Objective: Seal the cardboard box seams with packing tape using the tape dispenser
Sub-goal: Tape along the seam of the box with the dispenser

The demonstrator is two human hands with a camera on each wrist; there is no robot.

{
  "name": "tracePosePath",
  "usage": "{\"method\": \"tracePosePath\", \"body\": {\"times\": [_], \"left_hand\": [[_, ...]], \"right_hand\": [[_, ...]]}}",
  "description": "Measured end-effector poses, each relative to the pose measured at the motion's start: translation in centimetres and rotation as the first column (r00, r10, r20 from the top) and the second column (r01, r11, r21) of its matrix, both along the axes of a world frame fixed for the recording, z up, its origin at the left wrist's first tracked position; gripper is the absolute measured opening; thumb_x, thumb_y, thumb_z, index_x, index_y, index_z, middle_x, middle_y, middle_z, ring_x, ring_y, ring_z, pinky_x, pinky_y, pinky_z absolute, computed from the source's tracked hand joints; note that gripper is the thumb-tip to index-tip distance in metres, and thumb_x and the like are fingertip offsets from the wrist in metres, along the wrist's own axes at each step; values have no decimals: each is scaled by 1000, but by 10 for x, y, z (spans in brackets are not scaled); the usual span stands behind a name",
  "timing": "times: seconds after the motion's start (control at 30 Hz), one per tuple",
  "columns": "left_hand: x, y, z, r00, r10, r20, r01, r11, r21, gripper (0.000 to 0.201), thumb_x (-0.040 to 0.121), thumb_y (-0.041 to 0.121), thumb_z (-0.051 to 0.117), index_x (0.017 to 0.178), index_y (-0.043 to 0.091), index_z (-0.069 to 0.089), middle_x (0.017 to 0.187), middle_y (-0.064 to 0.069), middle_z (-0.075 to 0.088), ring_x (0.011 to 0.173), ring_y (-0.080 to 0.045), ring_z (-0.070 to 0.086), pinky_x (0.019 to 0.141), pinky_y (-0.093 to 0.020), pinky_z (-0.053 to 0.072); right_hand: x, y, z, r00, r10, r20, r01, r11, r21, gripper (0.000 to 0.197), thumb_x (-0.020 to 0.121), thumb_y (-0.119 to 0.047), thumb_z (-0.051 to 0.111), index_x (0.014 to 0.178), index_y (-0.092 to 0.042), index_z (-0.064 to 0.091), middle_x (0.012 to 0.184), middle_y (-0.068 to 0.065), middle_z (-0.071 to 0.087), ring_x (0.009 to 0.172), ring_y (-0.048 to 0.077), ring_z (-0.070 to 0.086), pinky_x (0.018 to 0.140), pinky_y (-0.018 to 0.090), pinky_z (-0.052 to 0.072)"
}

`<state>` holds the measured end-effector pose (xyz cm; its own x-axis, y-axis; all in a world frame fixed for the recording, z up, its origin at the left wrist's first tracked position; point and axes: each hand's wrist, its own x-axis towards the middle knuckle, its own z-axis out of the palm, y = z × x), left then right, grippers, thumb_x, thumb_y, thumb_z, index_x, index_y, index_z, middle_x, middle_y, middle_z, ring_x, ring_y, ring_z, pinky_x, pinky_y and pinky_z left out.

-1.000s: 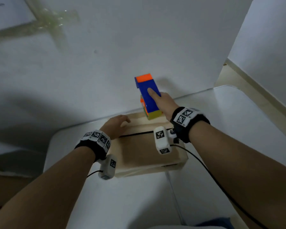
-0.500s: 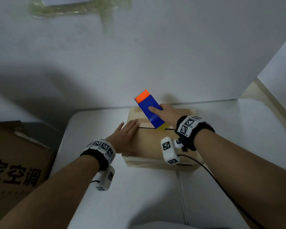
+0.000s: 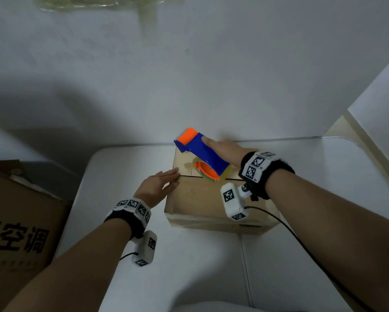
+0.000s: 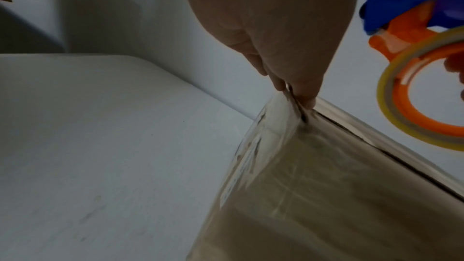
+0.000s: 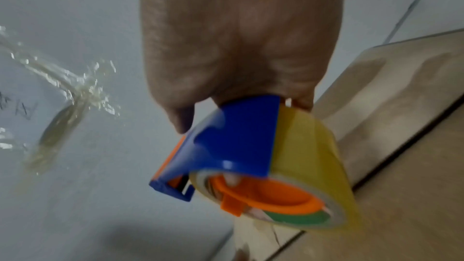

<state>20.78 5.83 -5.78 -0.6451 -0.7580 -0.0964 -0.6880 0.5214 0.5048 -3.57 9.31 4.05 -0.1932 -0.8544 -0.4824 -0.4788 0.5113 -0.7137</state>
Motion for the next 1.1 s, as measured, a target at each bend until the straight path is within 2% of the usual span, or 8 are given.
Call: {"method": "tracePosePath", "body": {"times": [0.3, 0.47, 0.57, 0.63, 0.7, 0.83, 0.97, 1.1], "left_hand": [[3, -2, -7, 995, -30, -96, 18, 991, -133, 29, 95, 27, 54, 119, 18, 67, 124, 3, 66, 115, -21, 62, 109, -37, 41], [3, -6, -5, 993, -38, -112, 24, 992, -126, 25, 93, 25, 58, 115, 19, 69, 120, 4, 68, 108, -16, 65, 98, -31, 48], [3, -15, 5, 945, 199, -259, -193, 980, 45, 23, 91, 17, 62, 112, 18, 71, 114, 6, 69, 105, -8, 63, 96, -23, 45], [1, -24, 15, 787, 491, -373, -335, 848, 410, 18, 92, 13, 58, 105, 14, 71, 107, -5, 72, 102, -19, 67, 93, -30, 51], [-2, -33, 24, 616, 710, -341, -260, 592, 763, 18, 96, 15, 53, 103, 6, 67, 107, -16, 69, 102, -30, 67, 86, -31, 54], [-12, -43, 34, 650, 757, -56, -163, 212, 964, 34, 96, 35, 51, 97, 3, 63, 87, -13, 73, 83, -22, 67, 77, -28, 55], [-20, -44, 36, 656, 754, 6, -164, 135, 977, 24, 90, 33, 62, 85, 10, 64, 77, -7, 66, 69, -15, 59, 60, -22, 54], [-20, -42, 28, 650, 760, 3, -196, 164, 967, 16, 87, 23, 67, 84, 8, 66, 76, -6, 69, 68, -12, 61, 69, -22, 52]], "right_hand": [[11, -1, -23, 936, 228, -267, -224, 973, 47, 69, 79, -81, 35, 82, -19, 65, 84, 11, 70, 78, 29, 69, 69, 32, 46], [10, -4, -23, 921, 253, -296, -240, 968, 78, 82, 77, -82, 35, 90, -7, 67, 83, 14, 71, 68, 27, 65, 66, 31, 45], [9, -4, -25, 909, 273, -315, -265, 962, 70, 82, 79, -81, 34, 94, -8, 67, 84, 14, 72, 67, 25, 64, 65, 30, 45], [9, -5, -27, 896, 289, -336, -278, 957, 84, 81, 79, -81, 33, 97, -9, 67, 84, 12, 72, 69, 26, 66, 66, 30, 46], [9, -7, -30, 887, 297, -354, -284, 955, 89, 81, 78, -81, 33, 96, -9, 66, 85, 12, 72, 75, 28, 69, 69, 31, 48], [9, -8, -32, 876, 300, -379, -292, 953, 79, 79, 81, -79, 35, 94, -7, 65, 82, 12, 70, 69, 25, 64, 69, 30, 47], [10, -8, -33, 864, 303, -402, -295, 952, 83, 73, 79, -80, 36, 81, -11, 60, 76, 9, 66, 67, 23, 62, 68, 30, 47], [9, -6, -32, 869, 308, -387, -306, 950, 67, 70, 80, -79, 37, 80, -12, 59, 85, 12, 70, 79, 28, 68, 77, 36, 52]]}}
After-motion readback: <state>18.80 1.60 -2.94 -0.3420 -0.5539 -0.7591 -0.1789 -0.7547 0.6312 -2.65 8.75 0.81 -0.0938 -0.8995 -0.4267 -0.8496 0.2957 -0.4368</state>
